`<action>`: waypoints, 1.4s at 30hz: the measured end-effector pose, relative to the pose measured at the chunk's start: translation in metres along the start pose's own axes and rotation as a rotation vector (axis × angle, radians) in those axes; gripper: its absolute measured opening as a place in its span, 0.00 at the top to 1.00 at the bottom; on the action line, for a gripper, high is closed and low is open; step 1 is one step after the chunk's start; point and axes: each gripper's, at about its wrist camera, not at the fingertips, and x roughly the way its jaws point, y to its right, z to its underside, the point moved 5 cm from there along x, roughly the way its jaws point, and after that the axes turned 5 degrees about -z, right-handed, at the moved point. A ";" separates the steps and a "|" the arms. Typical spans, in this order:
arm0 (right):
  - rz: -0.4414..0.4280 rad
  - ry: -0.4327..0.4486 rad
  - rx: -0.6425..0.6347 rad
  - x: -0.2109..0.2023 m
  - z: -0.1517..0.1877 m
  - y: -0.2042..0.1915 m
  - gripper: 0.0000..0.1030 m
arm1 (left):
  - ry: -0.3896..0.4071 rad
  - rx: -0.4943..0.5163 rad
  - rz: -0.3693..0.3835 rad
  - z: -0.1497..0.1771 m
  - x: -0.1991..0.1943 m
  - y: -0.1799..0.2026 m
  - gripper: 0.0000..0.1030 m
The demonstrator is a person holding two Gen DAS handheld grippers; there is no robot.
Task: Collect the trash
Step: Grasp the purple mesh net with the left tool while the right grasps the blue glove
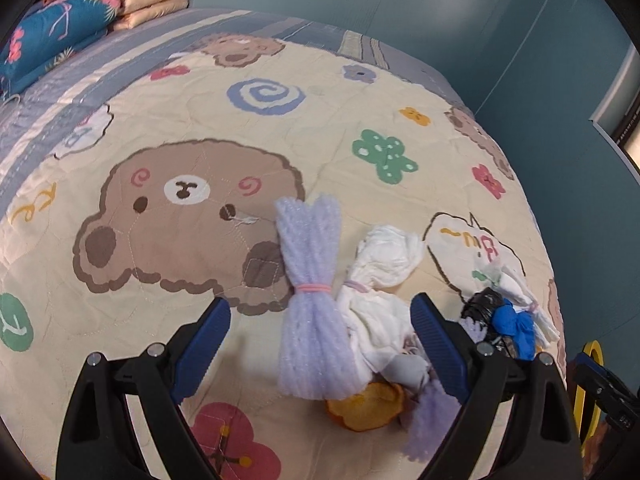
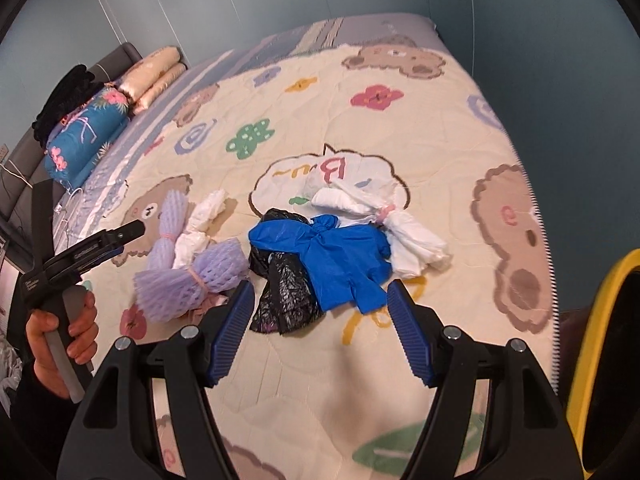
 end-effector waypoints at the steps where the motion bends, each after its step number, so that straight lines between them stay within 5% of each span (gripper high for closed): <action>1: 0.005 -0.005 -0.001 0.006 -0.001 0.001 0.36 | -0.005 -0.006 -0.003 0.000 0.004 -0.004 0.15; 24: 0.025 -0.121 0.056 0.086 -0.002 0.026 0.43 | -0.102 -0.011 -0.027 0.010 0.063 -0.016 0.16; 32: -0.014 -0.144 0.091 0.098 -0.002 0.027 0.55 | -0.101 0.028 -0.068 0.009 0.069 -0.013 0.45; 36: -0.030 -0.140 0.110 0.096 0.000 0.027 0.67 | -0.100 0.012 -0.069 0.007 0.067 -0.018 0.67; 42: -0.040 -0.155 0.098 0.096 0.003 0.021 0.83 | -0.090 0.003 -0.056 0.008 0.063 -0.017 0.74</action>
